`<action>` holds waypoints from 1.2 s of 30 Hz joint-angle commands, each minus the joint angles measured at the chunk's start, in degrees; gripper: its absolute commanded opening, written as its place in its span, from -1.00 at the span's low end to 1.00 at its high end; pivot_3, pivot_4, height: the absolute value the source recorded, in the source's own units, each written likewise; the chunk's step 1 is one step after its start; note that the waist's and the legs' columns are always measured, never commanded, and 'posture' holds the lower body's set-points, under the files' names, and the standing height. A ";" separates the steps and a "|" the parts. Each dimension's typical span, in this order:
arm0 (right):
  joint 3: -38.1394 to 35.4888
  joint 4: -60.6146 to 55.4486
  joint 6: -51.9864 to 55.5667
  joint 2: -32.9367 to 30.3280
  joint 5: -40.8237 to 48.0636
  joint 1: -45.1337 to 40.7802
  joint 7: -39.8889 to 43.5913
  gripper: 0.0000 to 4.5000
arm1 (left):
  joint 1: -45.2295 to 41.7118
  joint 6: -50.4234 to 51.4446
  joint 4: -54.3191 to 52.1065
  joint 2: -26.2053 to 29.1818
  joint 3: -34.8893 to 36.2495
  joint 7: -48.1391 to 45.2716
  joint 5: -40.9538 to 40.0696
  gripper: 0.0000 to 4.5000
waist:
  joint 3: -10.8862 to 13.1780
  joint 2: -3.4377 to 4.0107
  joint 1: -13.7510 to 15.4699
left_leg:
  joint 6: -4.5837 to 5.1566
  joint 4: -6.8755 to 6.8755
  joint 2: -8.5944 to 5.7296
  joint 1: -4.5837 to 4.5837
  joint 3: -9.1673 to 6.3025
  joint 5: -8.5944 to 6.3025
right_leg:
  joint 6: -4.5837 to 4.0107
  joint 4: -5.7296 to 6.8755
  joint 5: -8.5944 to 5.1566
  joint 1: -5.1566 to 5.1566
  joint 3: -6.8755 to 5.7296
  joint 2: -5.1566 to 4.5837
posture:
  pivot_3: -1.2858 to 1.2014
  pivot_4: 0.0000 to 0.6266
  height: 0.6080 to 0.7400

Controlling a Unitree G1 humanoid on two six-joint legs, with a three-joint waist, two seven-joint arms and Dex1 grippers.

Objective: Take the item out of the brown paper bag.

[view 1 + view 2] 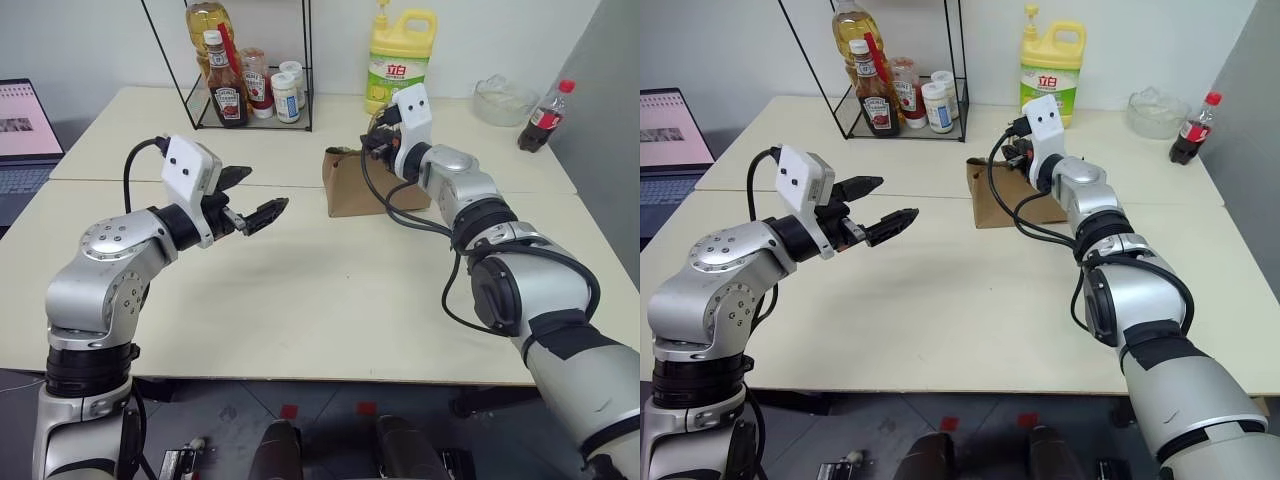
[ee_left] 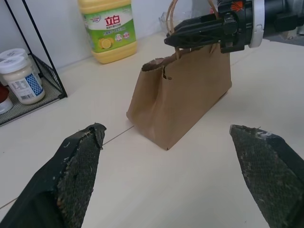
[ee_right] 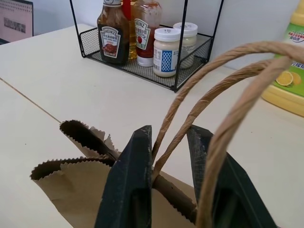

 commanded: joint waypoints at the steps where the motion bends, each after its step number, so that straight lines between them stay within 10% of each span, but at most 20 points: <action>1: -1.75 -1.22 -0.28 -0.54 0.57 -2.72 -0.15 -0.71 | -0.78 -0.99 -1.12 0.64 1.82 0.40 -0.41 1.00 | 0.00 0.00 0.00 | 0.00 0.00 0.00 0.00 0.00 0.00 | 0.00 0.00 0.00 0.00 0.00 0.00 | 0.03 -0.52 1.00; 36: 1.16 -3.49 2.99 -0.74 -2.42 -2.04 5.51 -0.75 | 1.22 -3.02 -0.06 -0.05 0.73 1.29 1.44 1.00 | 0.01 0.01 -0.01 | -0.01 0.01 0.00 0.00 0.01 0.00 | 0.00 0.06 0.00 -0.02 0.01 0.00 | 0.03 -0.52 1.00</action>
